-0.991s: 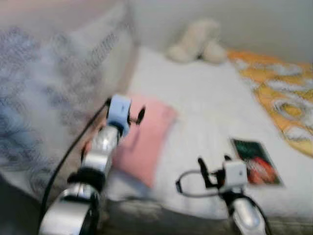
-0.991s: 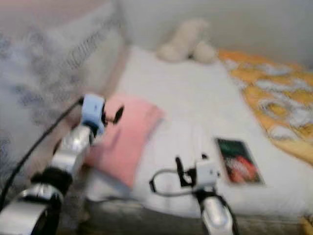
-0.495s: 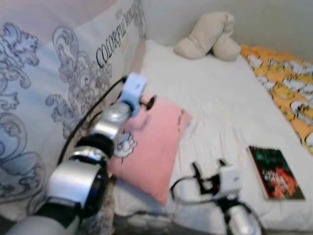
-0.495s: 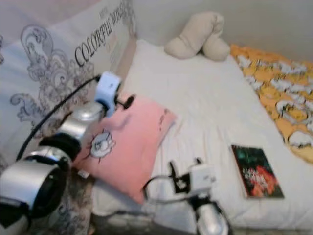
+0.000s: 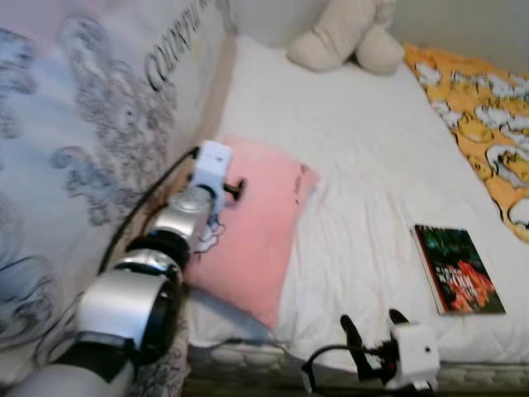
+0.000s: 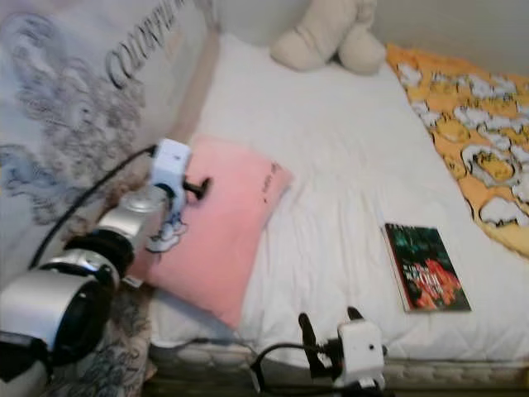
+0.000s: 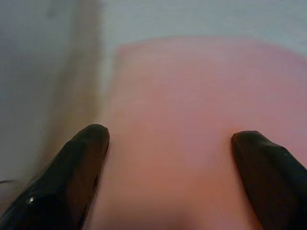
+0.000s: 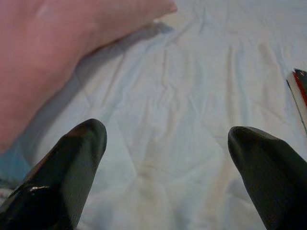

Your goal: Clean up the room

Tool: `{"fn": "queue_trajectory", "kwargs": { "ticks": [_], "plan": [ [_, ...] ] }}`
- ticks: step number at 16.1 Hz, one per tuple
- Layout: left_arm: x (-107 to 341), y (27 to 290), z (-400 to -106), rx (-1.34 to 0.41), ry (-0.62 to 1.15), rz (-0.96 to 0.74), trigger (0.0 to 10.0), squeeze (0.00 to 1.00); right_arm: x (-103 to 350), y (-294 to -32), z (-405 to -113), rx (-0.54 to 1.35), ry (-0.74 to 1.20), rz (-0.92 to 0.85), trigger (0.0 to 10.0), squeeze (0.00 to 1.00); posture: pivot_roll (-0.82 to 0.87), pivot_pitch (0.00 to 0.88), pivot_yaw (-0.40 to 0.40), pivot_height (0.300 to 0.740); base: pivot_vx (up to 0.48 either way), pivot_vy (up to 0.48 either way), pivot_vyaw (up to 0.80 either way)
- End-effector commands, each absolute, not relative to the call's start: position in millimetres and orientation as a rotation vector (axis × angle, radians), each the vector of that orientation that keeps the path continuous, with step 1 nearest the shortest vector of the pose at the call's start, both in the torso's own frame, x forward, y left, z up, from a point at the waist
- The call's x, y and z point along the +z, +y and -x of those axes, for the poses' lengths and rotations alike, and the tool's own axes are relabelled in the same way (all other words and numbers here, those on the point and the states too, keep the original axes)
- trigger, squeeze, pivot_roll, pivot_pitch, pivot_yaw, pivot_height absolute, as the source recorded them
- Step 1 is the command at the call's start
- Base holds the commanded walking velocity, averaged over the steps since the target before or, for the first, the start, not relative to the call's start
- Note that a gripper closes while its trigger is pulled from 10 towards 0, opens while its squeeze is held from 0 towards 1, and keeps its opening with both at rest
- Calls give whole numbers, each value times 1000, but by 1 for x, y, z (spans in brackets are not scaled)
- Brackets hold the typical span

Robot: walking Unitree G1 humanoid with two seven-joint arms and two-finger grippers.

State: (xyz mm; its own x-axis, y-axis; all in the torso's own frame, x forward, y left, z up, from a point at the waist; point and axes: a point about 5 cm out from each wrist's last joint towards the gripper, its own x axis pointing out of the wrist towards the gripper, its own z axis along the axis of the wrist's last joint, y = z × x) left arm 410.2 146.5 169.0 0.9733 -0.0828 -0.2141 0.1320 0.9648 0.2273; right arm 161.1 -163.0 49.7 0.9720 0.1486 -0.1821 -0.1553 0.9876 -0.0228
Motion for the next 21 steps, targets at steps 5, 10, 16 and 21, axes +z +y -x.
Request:
{"fn": "queue_trajectory", "kwargs": {
  "ticks": [5, 10, 16, 21],
  "plan": [
    [154, 176, -404, -53, 295, -226, 10000, 0, 49, -170, -152, 178, 245, 45, 10000, 0, -155, 210, -87, 740, 0, 0, 0],
    [144, 173, -399, -162, 359, -35, 10000, 0, 47, -168, -161, 228, 273, 57, 10000, 0, -132, 202, -102, 740, 0, 0, 0],
    [141, 162, -396, -333, 374, -53, 0, 0, 43, -169, -164, 240, 295, 67, 10000, 0, -125, 188, -95, 740, 0, 0, 0],
    [134, 162, -395, -282, 400, -83, 0, 0, 43, -168, -171, 244, 290, 69, 10000, 0, -134, 173, -87, 740, 0, 0, 0]
  ]
}}
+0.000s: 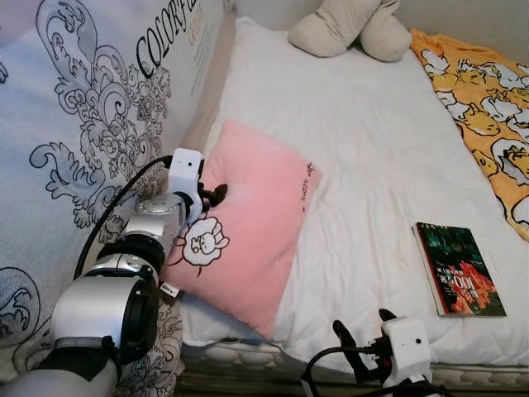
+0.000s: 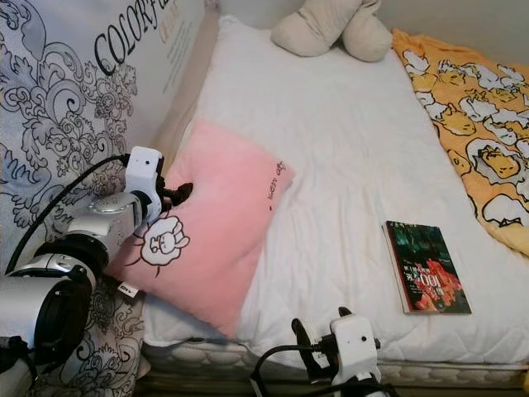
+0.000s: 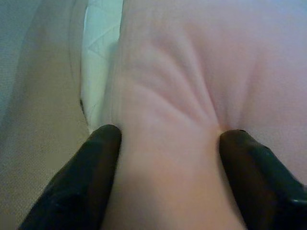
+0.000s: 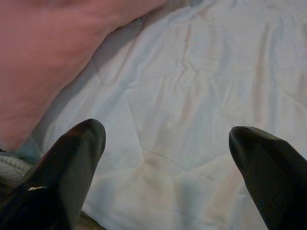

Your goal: Clean up the room

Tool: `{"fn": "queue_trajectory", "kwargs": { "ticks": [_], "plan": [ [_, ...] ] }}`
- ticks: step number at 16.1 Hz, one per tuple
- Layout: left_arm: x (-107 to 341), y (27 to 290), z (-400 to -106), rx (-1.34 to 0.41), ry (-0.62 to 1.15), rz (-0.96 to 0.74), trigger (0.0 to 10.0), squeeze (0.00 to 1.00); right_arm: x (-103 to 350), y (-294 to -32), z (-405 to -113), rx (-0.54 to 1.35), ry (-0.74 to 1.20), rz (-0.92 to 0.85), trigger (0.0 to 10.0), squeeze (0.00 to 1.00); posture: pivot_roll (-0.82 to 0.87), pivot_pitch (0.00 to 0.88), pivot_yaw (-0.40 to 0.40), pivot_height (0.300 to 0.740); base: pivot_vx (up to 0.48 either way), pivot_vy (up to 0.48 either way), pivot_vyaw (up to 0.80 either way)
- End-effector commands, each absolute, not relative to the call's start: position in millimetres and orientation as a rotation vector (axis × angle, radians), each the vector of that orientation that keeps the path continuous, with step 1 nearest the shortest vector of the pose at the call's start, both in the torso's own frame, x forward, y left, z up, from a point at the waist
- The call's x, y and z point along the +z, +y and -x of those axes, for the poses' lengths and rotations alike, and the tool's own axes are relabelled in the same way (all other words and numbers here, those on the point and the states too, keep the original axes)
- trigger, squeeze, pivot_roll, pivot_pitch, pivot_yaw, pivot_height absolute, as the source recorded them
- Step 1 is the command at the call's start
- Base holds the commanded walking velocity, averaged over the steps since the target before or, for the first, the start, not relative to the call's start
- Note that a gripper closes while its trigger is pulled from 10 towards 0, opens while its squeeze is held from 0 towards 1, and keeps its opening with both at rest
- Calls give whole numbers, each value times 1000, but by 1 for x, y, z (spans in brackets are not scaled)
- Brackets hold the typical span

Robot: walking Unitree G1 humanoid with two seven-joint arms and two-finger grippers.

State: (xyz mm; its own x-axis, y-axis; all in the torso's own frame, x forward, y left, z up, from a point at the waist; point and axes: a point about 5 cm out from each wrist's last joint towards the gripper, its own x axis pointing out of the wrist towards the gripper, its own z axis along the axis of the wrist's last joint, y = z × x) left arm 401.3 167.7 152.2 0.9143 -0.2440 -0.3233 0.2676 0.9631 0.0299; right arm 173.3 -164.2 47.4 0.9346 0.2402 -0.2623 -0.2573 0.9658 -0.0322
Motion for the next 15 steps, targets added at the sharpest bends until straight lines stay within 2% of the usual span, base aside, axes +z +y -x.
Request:
{"fn": "queue_trajectory", "kwargs": {
  "ticks": [1, 3, 5, 8, 15],
  "plan": [
    [133, 161, -394, -299, 408, -84, 0, 0, 45, -168, -173, 242, 282, 69, 10000, 0, -137, 175, -84, 740, 0, 0, 0],
    [132, 158, -394, -317, 419, -91, 0, 0, 50, -166, -174, 258, 255, 32, 10000, 0, -133, 178, -82, 740, 0, 0, 0],
    [131, 157, -393, -312, 421, -95, 0, 0, 63, -153, -180, 362, 192, -27, 10000, 0, -127, 178, -82, 740, 0, 0, 0],
    [134, 160, -395, -300, 404, -86, 0, 0, 70, -142, -185, 501, 171, -12, 10000, 0, -113, 164, -80, 740, 0, 0, 0],
    [124, 151, -390, -350, 415, -9, 0, 0, 64, -141, -187, 519, 203, -17, 10000, 0, -95, 137, -84, 740, 0, 0, 0]
  ]
}}
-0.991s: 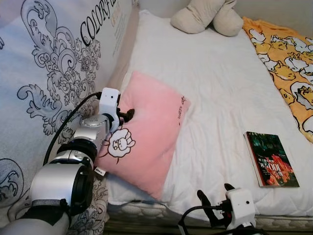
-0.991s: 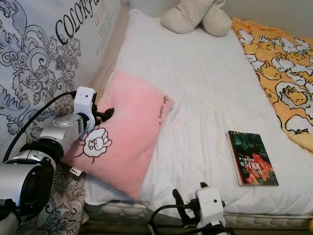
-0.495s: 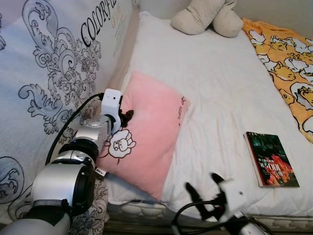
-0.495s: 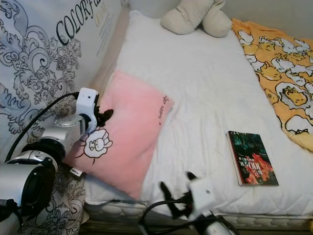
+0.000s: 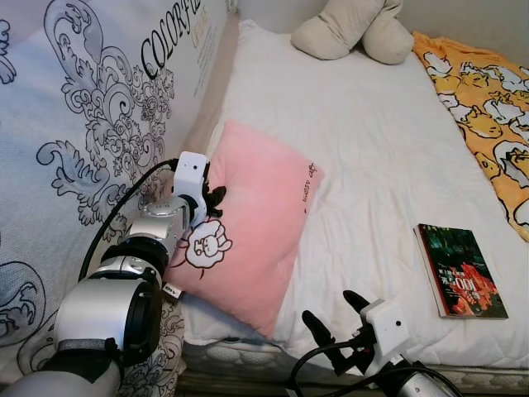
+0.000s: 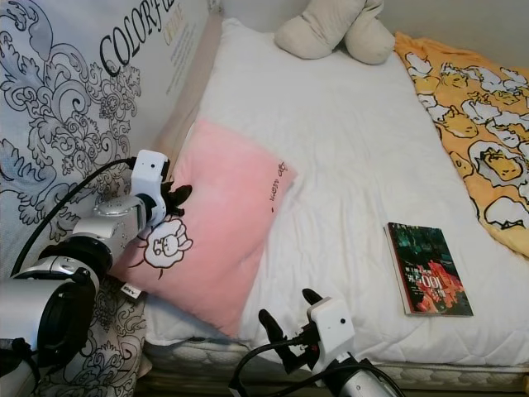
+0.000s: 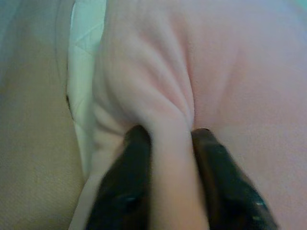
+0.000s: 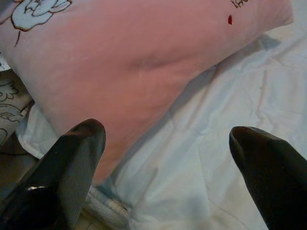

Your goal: Clean up the room

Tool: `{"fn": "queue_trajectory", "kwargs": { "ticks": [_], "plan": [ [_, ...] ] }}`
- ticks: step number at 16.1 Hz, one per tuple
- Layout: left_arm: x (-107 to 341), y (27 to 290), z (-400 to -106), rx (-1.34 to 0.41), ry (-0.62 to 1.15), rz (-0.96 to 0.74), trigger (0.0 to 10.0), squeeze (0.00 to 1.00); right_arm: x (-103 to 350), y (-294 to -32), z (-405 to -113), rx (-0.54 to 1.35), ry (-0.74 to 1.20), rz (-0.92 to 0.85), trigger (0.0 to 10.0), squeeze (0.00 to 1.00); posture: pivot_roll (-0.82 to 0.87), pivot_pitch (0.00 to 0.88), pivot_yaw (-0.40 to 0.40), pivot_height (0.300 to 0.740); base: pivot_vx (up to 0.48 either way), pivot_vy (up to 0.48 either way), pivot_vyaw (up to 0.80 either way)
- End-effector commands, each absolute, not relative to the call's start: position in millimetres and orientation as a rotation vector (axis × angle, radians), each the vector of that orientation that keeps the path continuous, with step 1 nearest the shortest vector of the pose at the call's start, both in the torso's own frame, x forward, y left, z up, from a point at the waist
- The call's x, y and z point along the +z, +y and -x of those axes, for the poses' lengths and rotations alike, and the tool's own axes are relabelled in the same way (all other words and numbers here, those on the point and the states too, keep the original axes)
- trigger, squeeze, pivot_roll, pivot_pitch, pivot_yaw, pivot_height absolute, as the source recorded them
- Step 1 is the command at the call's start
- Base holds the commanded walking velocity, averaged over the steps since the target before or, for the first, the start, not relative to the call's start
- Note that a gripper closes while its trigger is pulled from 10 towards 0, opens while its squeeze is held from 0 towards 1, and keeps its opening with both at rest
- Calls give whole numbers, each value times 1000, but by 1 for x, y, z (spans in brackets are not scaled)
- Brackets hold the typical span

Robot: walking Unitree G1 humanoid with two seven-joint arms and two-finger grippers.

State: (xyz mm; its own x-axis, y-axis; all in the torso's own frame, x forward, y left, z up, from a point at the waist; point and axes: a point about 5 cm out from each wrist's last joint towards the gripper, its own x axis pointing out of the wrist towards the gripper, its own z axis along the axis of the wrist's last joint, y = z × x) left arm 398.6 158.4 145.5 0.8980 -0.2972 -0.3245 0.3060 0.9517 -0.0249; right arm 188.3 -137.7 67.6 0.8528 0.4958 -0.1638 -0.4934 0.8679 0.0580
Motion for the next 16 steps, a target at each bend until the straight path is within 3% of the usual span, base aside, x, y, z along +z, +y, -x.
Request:
{"fn": "queue_trajectory", "kwargs": {
  "ticks": [1, 5, 10, 14, 16],
  "plan": [
    [122, 153, -389, -324, 414, 21, 0, 0, 65, -139, -189, 529, 201, -19, 10000, 0, -93, 133, -82, 740, 0, 0, 0],
    [147, 174, -399, -220, 296, -31, 0, 0, 68, -138, -192, 529, 187, -19, 10000, 0, -90, 118, -72, 740, 0, 0, 0],
    [179, 181, -407, -243, 185, -77, 0, 0, 62, -131, -192, 552, 201, -32, 10000, 0, -51, 124, -65, 740, 0, 0, 0],
    [180, 162, -406, -359, 167, -94, 0, 0, 58, -131, -193, 563, 214, -29, 10000, 0, -32, 126, -53, 740, 0, 0, 0],
    [177, 136, -401, -422, 152, -100, 0, 0, 56, -132, -191, 562, 222, -29, 10000, 0, -25, 123, -48, 740, 0, 0, 0]
  ]
}}
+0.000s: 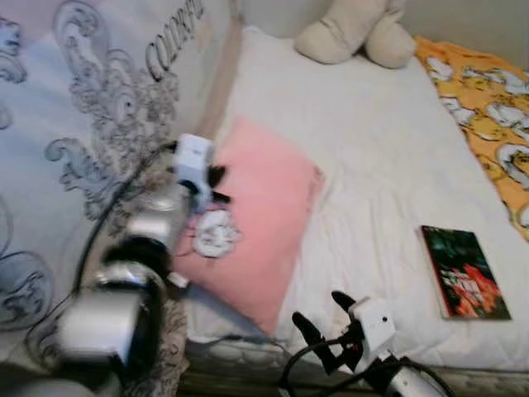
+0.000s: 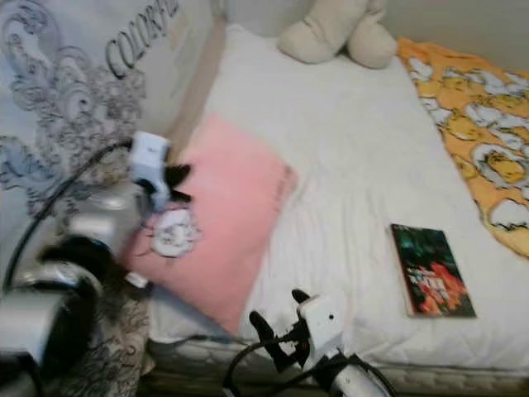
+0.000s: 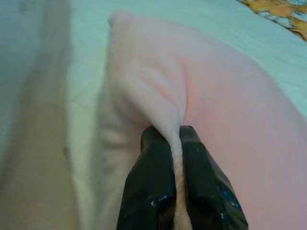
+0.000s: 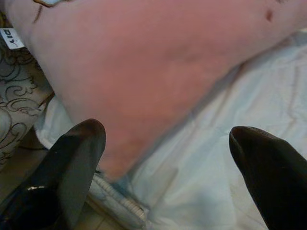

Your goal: Clean up the room

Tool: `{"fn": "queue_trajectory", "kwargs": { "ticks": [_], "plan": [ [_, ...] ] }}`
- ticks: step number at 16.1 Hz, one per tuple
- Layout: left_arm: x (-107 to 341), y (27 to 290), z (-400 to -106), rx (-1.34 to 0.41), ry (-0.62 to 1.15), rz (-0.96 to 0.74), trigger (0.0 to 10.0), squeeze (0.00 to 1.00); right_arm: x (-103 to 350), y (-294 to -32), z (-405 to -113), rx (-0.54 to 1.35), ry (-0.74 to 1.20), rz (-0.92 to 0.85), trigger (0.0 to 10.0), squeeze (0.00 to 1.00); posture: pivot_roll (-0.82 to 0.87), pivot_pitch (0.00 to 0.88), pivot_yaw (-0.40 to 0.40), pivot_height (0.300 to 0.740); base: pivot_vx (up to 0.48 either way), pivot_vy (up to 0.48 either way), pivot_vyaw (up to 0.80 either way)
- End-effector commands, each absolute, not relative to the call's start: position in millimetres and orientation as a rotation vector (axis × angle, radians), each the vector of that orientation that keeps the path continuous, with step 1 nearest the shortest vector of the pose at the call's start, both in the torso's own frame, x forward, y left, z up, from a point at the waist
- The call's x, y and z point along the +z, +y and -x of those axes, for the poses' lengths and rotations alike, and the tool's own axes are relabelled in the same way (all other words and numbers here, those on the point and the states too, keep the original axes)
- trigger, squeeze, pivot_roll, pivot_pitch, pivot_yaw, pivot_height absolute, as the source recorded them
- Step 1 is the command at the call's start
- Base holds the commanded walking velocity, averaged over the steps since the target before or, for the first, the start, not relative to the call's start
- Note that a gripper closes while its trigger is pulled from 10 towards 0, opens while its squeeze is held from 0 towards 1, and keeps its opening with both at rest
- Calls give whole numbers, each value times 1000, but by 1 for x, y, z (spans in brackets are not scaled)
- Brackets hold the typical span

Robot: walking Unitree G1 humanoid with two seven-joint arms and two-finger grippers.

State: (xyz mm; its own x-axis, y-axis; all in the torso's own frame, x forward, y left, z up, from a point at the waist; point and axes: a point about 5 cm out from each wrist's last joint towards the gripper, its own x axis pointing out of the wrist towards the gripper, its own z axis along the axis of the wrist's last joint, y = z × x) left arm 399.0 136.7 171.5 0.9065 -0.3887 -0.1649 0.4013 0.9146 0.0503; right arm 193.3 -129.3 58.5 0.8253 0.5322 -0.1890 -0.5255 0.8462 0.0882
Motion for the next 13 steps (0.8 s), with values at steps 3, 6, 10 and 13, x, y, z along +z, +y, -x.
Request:
{"fn": "queue_trajectory", "kwargs": {
  "ticks": [3, 6, 10, 13],
  "plan": [
    [175, 100, -384, -395, 115, -35, 0, 0, 51, -131, -190, 569, 239, -30, 10000, 0, -6, 118, -45, 740, 0, 0, 0],
    [179, 112, -386, -251, 75, -51, 0, 0, 50, -128, -194, 579, 240, -29, 10000, 0, 4, 110, -46, 740, 0, 0, 0],
    [195, 154, -404, -58, 52, -134, 0, 0, 48, -124, -199, 612, 241, -17, 10000, 0, 14, 101, -55, 740, 0, 0, 0],
    [214, 166, -412, 4, 4, -176, 0, 0, 48, -125, -201, 615, 238, -11, 10000, 0, 1, 96, -49, 740, 0, 0, 0]
  ]
}}
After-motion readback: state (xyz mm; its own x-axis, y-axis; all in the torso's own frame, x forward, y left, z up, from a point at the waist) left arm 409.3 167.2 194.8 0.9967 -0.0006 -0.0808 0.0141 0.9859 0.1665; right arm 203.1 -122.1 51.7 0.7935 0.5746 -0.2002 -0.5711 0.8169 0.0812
